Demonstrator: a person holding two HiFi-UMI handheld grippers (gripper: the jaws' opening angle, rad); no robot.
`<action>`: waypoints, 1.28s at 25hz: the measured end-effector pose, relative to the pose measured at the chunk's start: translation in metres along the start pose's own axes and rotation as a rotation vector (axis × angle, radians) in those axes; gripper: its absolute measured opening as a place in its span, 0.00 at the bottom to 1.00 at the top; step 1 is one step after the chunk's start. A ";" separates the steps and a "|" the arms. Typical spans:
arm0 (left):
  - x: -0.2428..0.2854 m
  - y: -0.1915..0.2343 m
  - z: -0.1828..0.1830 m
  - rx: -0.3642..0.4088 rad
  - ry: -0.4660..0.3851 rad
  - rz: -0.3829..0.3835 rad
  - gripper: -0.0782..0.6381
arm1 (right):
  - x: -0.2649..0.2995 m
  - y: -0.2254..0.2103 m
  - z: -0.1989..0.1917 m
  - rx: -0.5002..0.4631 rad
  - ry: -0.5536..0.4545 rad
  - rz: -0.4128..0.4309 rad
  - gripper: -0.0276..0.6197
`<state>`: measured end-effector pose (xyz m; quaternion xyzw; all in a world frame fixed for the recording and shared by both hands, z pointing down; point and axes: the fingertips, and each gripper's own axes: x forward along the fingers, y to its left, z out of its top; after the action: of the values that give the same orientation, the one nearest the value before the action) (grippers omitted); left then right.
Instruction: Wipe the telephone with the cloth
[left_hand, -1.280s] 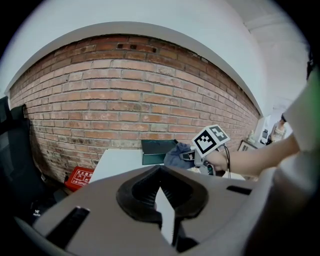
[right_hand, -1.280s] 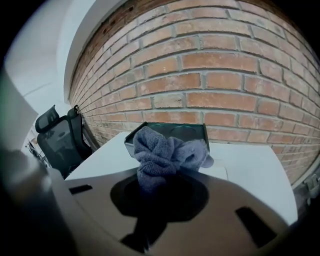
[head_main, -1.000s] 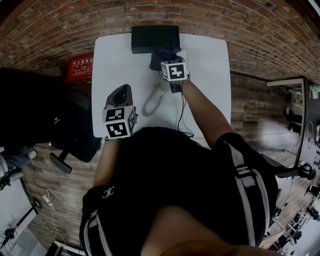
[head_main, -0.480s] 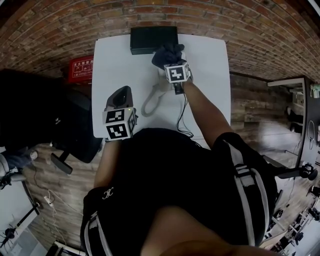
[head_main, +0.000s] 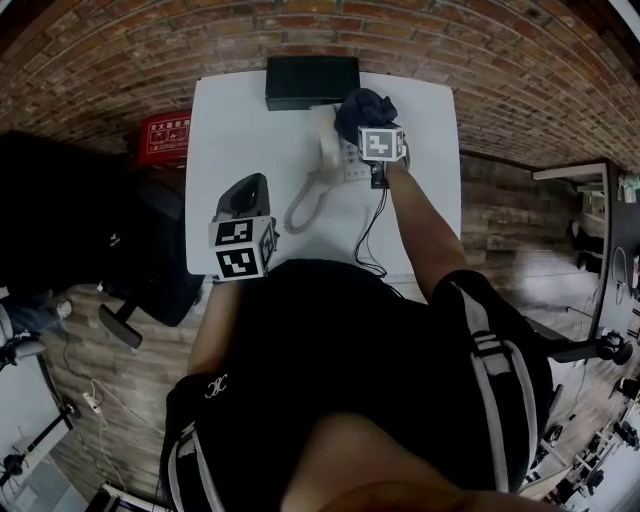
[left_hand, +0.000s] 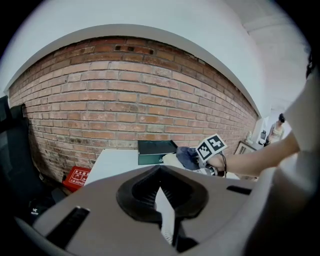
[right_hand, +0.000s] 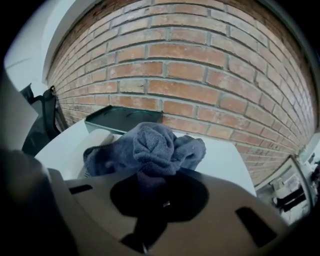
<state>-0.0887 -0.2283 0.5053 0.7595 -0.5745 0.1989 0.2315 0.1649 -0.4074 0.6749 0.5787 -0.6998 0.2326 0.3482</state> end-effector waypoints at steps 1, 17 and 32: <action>0.000 0.000 0.000 -0.002 -0.002 -0.003 0.10 | -0.001 -0.003 -0.003 0.017 0.005 -0.003 0.09; -0.001 -0.009 0.002 0.008 -0.010 -0.041 0.10 | -0.004 0.014 -0.008 0.030 0.040 0.035 0.09; -0.004 -0.002 0.001 -0.015 -0.020 -0.043 0.10 | -0.026 0.085 -0.038 -0.185 -0.016 0.178 0.09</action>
<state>-0.0876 -0.2250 0.5023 0.7719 -0.5617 0.1818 0.2358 0.0933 -0.3439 0.6866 0.4813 -0.7697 0.1927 0.3725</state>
